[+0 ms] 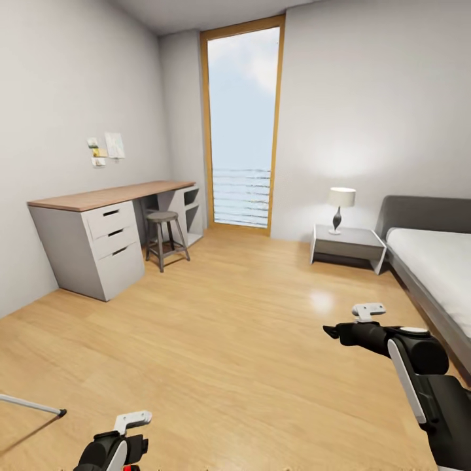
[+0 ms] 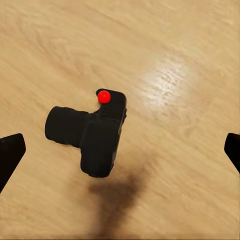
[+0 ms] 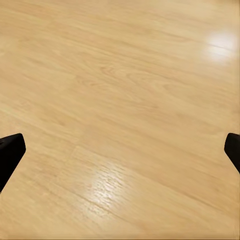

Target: Attach the digital camera to the camera tripod in the bedroom.

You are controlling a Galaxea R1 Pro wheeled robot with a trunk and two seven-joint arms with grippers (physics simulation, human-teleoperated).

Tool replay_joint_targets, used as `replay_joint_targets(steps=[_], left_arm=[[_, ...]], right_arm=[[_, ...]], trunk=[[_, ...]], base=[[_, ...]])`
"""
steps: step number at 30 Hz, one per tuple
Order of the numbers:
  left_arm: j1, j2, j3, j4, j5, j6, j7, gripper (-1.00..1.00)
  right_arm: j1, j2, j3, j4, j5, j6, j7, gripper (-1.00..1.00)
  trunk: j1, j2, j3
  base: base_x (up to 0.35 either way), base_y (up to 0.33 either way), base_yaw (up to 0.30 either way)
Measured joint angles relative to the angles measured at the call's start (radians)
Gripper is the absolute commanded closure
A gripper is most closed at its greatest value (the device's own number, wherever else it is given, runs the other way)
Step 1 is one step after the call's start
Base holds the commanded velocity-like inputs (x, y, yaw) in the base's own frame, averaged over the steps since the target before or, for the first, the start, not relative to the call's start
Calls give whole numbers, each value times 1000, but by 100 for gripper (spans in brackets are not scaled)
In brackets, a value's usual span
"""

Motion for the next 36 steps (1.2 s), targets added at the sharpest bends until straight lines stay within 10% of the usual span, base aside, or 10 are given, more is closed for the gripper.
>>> replay_joint_targets(steps=[11,23,36], left_arm=[[1,1,-2,-39,-4,11,-27,-100],[140,20,-15,-463,2,200,-65,-100],[161,50,-19,-510,5,222,-107,-100]], right_arm=[[2,1,24,0,-1,0,0,-100],[4,4,64,0,0,0,0,-100],[4,4,67,0,0,0,0,-100]], trunk=[[5,-3,-43],[10,-5,-89],[16,-8,-139]], base=[[0,0,0],[0,0,0],[0,0,0]])
